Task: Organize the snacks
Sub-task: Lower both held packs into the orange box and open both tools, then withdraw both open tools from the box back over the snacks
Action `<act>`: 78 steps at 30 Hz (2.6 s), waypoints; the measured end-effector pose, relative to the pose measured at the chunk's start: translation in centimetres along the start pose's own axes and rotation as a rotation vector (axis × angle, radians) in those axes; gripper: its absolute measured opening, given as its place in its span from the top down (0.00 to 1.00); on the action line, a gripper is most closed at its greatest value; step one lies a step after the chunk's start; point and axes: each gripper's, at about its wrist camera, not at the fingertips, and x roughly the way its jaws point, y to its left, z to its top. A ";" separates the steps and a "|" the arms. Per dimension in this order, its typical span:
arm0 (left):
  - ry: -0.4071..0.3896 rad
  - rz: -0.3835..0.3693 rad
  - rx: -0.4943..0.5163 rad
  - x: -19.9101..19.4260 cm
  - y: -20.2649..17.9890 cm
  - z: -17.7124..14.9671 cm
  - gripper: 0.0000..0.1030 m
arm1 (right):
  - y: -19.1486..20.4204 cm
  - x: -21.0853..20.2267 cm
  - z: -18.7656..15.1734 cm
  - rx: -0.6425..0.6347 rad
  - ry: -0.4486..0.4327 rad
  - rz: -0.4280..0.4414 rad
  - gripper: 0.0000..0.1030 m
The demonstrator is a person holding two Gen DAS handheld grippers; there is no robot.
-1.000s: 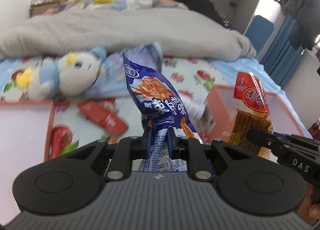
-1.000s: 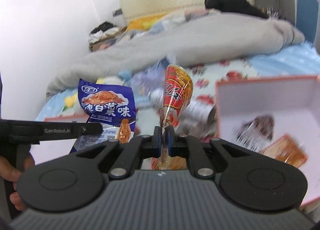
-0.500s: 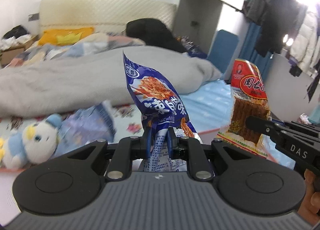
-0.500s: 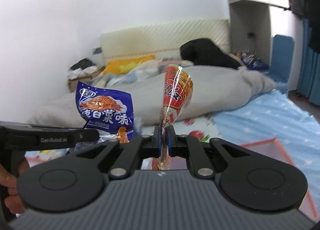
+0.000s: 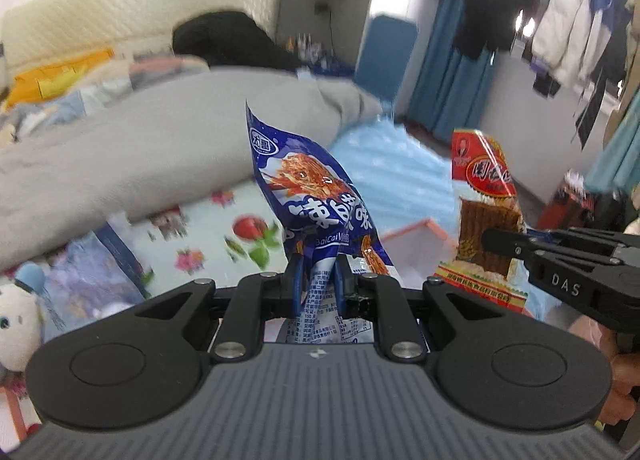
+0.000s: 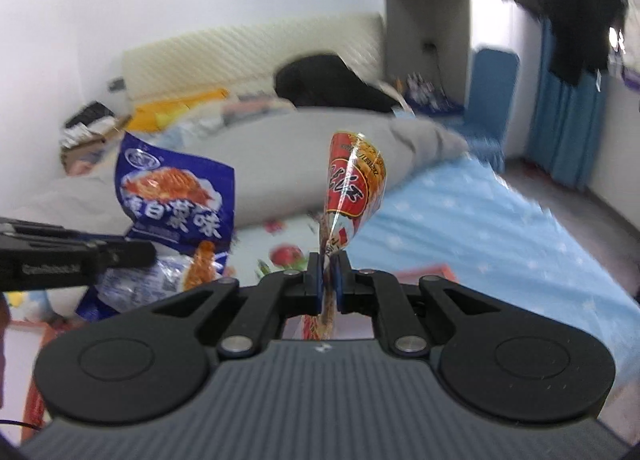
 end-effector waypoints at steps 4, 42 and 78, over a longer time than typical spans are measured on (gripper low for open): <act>0.082 -0.015 0.036 3.2 -1.9 0.2 0.82 | -1.8 2.3 -1.7 0.046 0.124 0.000 0.91; 0.107 -0.026 -0.006 4.0 -1.2 -2.5 0.30 | -2.0 -0.4 -3.6 0.071 0.072 -0.014 0.63; -0.103 0.228 -0.238 -12.7 10.8 -21.9 0.31 | 13.7 -6.6 -13.5 -0.104 -0.048 0.271 0.63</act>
